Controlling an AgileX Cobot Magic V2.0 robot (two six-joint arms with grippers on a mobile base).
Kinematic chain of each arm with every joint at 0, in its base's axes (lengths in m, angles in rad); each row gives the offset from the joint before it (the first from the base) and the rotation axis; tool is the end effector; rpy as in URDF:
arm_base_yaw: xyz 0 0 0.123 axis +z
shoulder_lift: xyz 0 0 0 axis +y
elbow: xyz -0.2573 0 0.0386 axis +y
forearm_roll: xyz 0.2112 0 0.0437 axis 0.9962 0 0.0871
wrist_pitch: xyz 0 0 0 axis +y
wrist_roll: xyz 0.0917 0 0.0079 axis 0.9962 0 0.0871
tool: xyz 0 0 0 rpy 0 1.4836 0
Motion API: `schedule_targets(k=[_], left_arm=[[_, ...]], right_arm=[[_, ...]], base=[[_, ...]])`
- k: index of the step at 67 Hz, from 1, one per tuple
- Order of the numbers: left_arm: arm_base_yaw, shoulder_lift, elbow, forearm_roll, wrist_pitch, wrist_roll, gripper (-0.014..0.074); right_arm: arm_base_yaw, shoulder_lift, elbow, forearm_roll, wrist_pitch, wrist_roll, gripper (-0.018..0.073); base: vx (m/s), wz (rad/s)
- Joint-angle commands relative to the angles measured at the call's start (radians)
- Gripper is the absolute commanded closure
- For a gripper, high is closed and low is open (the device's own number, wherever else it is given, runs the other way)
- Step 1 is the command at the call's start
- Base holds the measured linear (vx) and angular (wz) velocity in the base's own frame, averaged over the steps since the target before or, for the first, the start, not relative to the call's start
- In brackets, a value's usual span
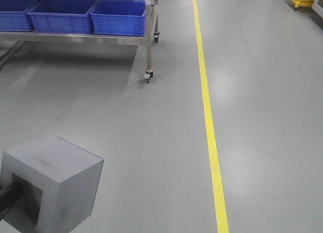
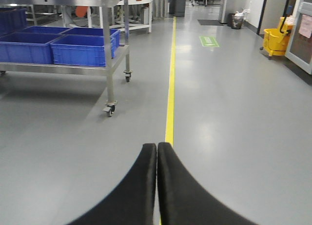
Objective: Sort gray base to blue bin
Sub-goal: 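Turn the base away from the table while holding the block in the left gripper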
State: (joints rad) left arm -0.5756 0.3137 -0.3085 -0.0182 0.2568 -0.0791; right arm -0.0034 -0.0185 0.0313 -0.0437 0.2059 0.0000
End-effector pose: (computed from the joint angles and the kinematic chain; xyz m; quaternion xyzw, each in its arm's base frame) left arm 0.0578 -0.0380 0.2656 0.1831 0.7439 -0.2137 0.6061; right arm 0.0450 -0.0010 0.1857 -0.0119 0.7519 -0.0186 0.6589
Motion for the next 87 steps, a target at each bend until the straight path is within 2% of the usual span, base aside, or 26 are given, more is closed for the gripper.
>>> schedule_targets(k=[1,87], left_arm=[[-0.005,0.006,-0.03,-0.005,-0.11,-0.004,0.0603],[-0.005,0.006,-0.03,-0.005,-0.11,-0.004,0.0603]], right_arm=[[-0.002,-0.007,0.006,-0.009,-0.078,-0.012,0.0564],[-0.002,-0.007,0.006,-0.009,-0.08,-0.012,0.0564]], base=[[0.22,-0.19],[0.39,-0.07]])
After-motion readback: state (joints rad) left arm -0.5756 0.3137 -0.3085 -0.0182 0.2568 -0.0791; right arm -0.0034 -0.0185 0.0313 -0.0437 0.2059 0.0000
